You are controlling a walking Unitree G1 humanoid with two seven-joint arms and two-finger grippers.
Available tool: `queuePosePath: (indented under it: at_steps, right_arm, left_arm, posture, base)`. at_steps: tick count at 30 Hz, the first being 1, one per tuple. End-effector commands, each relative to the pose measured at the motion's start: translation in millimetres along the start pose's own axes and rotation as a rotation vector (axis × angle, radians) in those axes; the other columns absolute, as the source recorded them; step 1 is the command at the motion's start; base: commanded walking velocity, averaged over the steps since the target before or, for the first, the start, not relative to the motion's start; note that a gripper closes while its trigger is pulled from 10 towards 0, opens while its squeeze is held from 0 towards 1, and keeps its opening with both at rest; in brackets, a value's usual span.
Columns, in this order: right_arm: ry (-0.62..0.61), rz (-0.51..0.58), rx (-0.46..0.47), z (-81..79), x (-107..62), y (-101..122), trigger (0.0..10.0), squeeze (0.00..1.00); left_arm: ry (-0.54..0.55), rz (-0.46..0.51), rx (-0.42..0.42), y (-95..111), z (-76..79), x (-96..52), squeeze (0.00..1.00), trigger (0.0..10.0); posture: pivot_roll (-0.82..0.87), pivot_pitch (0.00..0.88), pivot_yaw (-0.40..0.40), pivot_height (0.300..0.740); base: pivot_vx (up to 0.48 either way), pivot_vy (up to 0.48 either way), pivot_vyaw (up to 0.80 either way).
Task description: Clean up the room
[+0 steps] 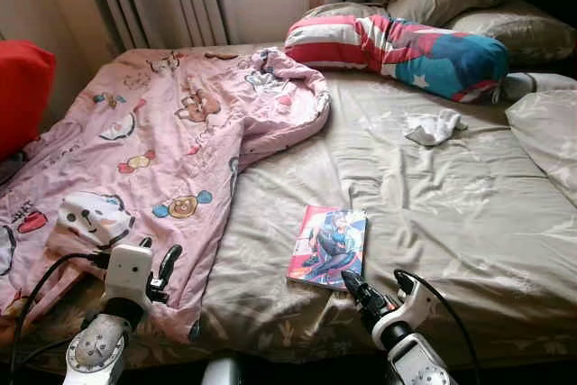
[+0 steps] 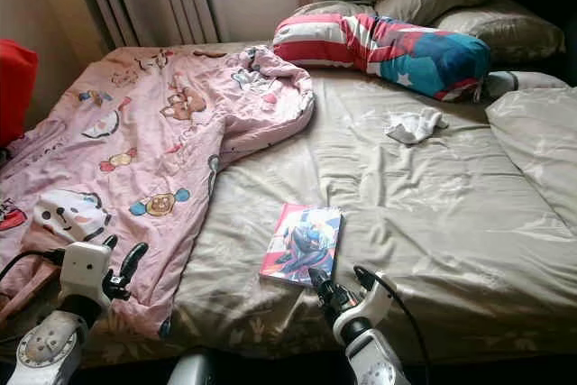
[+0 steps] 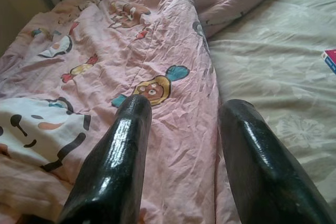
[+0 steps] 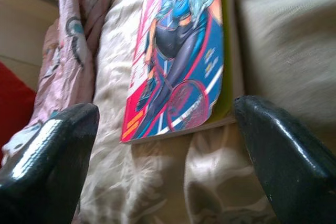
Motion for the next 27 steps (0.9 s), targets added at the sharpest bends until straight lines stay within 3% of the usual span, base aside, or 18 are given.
queuePosePath:
  at_steps: [1,16,27]
  right_arm:
    - [0.017,-0.009,0.007,-3.6,0.1,-3.1,10.0,0.00]
    - [-0.049,-0.032,0.033,11.7,-8.2,-14.9,10.0,0.00]
    - [-0.035,-0.062,0.034,9.1,-2.4,-18.1,10.0,0.00]
  left_arm:
    - [0.009,-0.015,0.018,-0.6,-6.6,-3.0,0.00,10.0]
    - [-0.017,-0.023,0.040,1.1,-6.9,-4.2,0.00,10.0]
    - [-0.030,-0.027,0.049,2.2,-7.4,-6.3,0.00,10.0]
  posture:
    - [0.10,0.150,0.097,0.536]
    - [0.10,0.159,0.118,0.536]
    - [0.11,0.160,0.126,0.536]
  base:
    - [0.000,0.000,0.00]
    - [0.000,0.000,0.00]
    - [0.000,0.000,0.00]
Point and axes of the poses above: a point about 5 cm out from each wrist's last joint towards the gripper, its own x axis pointing out of the wrist towards the gripper, its own y axis along the axis of the wrist's last joint, z = x × y, the point moved 2 cm from there along x, pointing out of the wrist towards the gripper, and after that the axes turned 4 degrees about -x, right-handed, at the moved point
